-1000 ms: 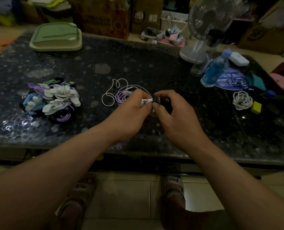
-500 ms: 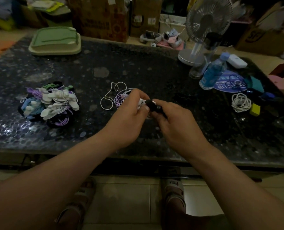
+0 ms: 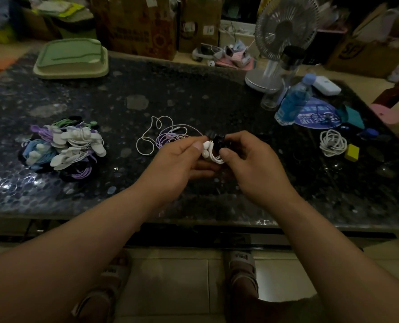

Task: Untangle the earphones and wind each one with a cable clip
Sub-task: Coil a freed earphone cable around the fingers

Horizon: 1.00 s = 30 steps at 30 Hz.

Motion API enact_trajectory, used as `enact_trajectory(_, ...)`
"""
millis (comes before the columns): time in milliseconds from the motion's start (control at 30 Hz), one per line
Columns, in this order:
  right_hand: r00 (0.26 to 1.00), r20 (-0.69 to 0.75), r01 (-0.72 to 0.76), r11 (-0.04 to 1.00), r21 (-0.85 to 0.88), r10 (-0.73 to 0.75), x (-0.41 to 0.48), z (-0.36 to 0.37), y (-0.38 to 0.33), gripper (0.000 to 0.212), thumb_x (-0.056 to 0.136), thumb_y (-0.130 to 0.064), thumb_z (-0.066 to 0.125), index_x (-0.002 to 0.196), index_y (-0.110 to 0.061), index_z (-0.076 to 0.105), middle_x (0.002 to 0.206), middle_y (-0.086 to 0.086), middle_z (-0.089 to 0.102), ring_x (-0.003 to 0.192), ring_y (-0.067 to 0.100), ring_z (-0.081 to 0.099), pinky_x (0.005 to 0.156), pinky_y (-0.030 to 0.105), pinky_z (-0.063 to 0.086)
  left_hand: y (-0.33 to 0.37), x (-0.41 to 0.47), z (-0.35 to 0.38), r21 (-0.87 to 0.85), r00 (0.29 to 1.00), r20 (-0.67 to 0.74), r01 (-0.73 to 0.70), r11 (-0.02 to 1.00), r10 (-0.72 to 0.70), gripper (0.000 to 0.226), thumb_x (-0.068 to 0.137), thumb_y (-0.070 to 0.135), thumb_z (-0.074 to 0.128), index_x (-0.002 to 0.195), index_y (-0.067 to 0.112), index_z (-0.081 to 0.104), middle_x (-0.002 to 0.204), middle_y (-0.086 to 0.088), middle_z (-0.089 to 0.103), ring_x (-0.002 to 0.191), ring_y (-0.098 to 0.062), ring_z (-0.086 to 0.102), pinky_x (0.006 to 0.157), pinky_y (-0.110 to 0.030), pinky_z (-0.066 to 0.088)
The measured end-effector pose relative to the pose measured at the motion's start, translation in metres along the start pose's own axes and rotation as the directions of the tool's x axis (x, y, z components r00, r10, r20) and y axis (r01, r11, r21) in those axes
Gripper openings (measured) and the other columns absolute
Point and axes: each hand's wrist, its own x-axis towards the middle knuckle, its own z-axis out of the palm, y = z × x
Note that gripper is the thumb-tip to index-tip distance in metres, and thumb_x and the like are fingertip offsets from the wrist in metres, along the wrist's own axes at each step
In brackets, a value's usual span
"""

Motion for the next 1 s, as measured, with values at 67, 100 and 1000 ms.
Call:
enact_trajectory(67,1.000,0.014,-0.006,1.000,0.014,0.006,0.002,-0.002,0.000,0.020,0.101,-0.020,0.067,0.114,-0.035,0.067,0.103,-0.014,0.072,0.095,-0.001,0.068,0.082,0.025,0.060,-0.001,0.001,0.000,-0.008,1.000,0.020,0.022,1.000,-0.022,0.030,0.113,0.016,0.040,0.125,0.010,0.066,0.109,-0.012,0.079,0.100,-0.026,0.077,0.082,-0.030,0.063)
enact_trajectory(100,1.000,0.021,-0.014,1.000,0.028,0.014,0.002,-0.003,-0.001,0.021,0.100,-0.019,0.068,0.114,-0.034,0.068,0.103,-0.013,0.073,0.093,0.000,0.069,0.079,0.023,0.060,-0.001,0.001,-0.001,-0.003,0.999,0.034,0.029,1.000,-0.029,0.029,0.113,0.016,0.040,0.126,0.011,0.065,0.110,-0.011,0.079,0.099,-0.025,0.078,0.081,-0.030,0.063)
enact_trajectory(1000,0.996,0.017,0.088,0.881,-0.464,-0.090,-0.008,0.023,-0.007,0.023,0.091,-0.048,0.073,0.099,-0.028,0.070,0.092,-0.010,0.065,0.085,0.011,0.062,0.077,0.038,0.054,-0.010,0.010,-0.004,-0.174,0.980,-0.001,0.196,0.965,-0.199,0.026,0.111,0.010,0.043,0.124,0.002,0.064,0.110,-0.014,0.075,0.090,-0.016,0.075,0.071,-0.027,0.062)
